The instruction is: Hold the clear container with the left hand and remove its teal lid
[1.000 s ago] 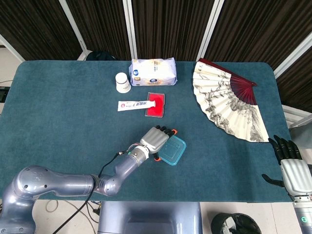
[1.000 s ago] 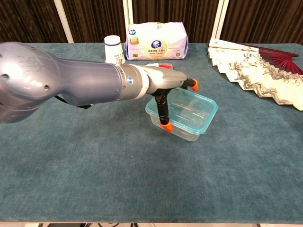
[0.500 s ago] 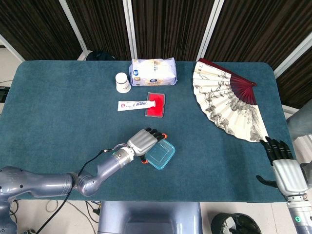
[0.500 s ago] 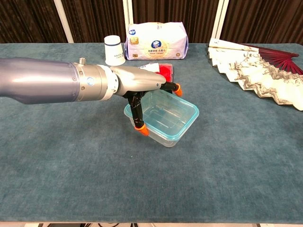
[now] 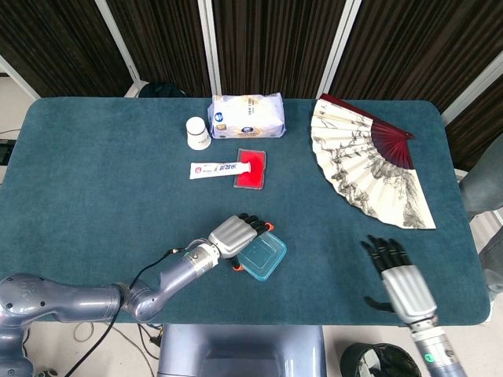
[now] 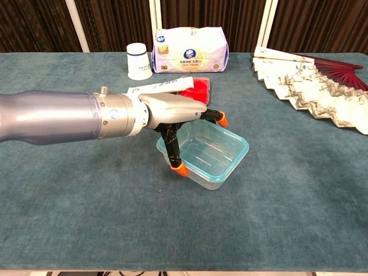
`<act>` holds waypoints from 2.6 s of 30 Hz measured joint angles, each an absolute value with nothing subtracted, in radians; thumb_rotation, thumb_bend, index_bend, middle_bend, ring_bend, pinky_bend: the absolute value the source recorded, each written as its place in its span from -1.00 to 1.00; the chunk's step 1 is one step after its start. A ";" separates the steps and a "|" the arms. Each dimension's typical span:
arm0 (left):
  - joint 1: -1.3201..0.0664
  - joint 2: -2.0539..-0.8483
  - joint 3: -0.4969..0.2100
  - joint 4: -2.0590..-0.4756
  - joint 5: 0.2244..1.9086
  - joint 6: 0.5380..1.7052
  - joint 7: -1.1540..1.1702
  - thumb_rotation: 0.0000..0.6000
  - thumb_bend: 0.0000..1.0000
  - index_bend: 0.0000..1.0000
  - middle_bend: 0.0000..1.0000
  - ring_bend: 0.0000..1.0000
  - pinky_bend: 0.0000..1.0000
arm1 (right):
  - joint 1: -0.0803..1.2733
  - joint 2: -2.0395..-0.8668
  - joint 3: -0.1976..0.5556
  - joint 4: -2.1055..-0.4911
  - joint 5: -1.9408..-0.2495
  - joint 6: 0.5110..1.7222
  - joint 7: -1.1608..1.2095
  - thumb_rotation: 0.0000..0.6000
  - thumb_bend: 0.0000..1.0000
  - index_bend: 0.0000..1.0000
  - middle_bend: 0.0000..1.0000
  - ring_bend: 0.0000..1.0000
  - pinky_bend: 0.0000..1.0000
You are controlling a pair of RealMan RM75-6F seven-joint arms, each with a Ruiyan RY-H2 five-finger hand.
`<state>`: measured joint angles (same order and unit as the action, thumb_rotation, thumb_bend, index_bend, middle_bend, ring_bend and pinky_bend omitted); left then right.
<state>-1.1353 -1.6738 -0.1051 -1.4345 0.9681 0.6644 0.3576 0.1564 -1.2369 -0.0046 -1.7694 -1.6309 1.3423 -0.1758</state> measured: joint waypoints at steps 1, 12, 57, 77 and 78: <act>-1.134 -1.675 -0.106 -1.435 0.964 0.667 0.355 1.00 -0.84 -0.74 -0.43 -0.55 -0.28 | 0.162 -1.263 -0.004 -1.776 -1.631 1.333 -0.196 1.00 -0.66 -1.00 -1.00 -1.00 -1.00; -1.145 -1.687 -0.115 -1.445 0.935 0.676 0.376 1.00 -0.84 -0.72 -0.42 -0.55 -0.27 | 0.207 -1.513 0.057 -1.785 -1.497 1.260 -0.380 1.00 -0.66 -1.00 -1.00 -1.00 -1.00; -1.155 -1.799 -0.138 -1.524 0.680 0.872 0.557 1.00 -0.82 -0.66 -0.38 -0.52 -0.22 | 0.241 -1.753 0.120 -1.822 -1.218 1.307 -0.517 1.00 -0.67 -1.00 -1.00 -1.00 -1.00; -1.157 -1.800 -0.152 -1.526 0.675 0.871 0.567 1.00 -0.82 -0.66 -0.38 -0.52 -0.22 | 0.254 -1.793 0.137 -1.830 -1.186 1.327 -0.498 1.00 -0.66 -1.00 -1.00 -1.00 -1.00; -1.157 -1.800 -0.152 -1.526 0.676 0.872 0.567 1.00 -0.82 -0.66 -0.38 -0.52 -0.22 | 0.255 -1.795 0.138 -1.832 -1.184 1.329 -0.498 1.00 -0.66 -1.00 -1.00 -1.00 -1.00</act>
<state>-1.1566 -1.8003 -0.1516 -1.5260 0.6759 0.8717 0.5673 0.2545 -1.7950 0.1384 -1.8317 -1.1836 1.3285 -0.4979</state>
